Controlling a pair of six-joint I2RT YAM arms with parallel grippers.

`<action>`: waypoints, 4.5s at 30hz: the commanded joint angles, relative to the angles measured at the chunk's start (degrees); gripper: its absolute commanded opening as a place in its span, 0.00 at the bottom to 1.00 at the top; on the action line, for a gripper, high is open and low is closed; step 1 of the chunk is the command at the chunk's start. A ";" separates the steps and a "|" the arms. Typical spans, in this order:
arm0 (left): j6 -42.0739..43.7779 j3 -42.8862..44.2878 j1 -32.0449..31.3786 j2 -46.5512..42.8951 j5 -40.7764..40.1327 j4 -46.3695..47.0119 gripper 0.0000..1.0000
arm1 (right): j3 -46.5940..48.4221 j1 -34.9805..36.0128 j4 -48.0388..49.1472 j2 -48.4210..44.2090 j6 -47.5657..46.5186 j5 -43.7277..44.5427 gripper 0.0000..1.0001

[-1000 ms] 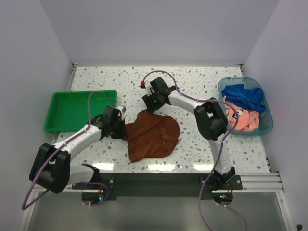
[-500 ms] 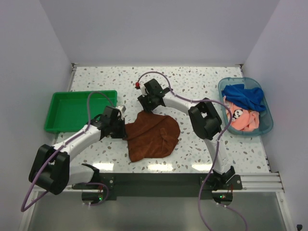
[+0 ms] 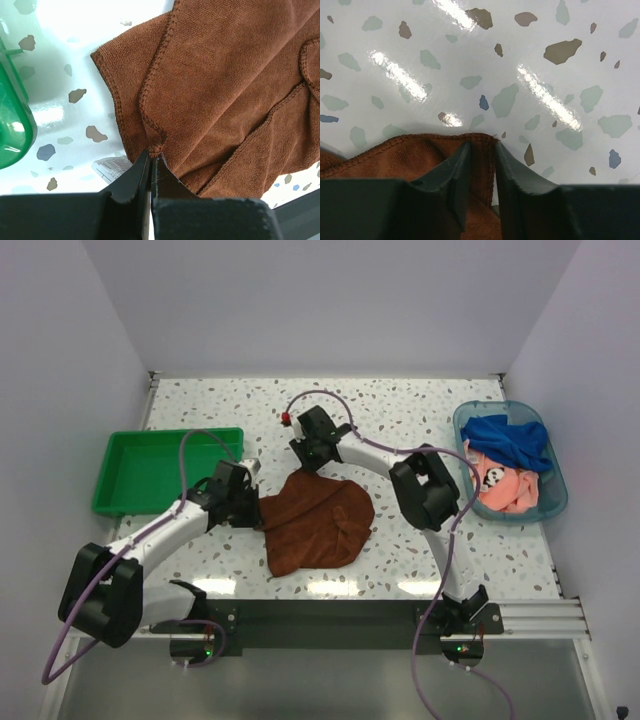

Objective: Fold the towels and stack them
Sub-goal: Flatten out the crumpled towel, then fold the towel

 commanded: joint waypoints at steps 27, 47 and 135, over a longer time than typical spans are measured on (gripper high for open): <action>20.44 55.82 2.68 17.37 -16.14 6.93 0.00 | 17.69 -14.54 -4.35 -25.22 -3.55 14.28 0.00; 28.90 57.95 2.42 -9.32 1.70 13.45 0.00 | 7.16 -14.90 -5.14 -61.33 -10.84 2.78 0.00; 13.26 38.71 5.23 22.30 5.74 3.25 0.00 | -20.34 -25.09 -3.03 -38.23 -4.61 11.20 0.00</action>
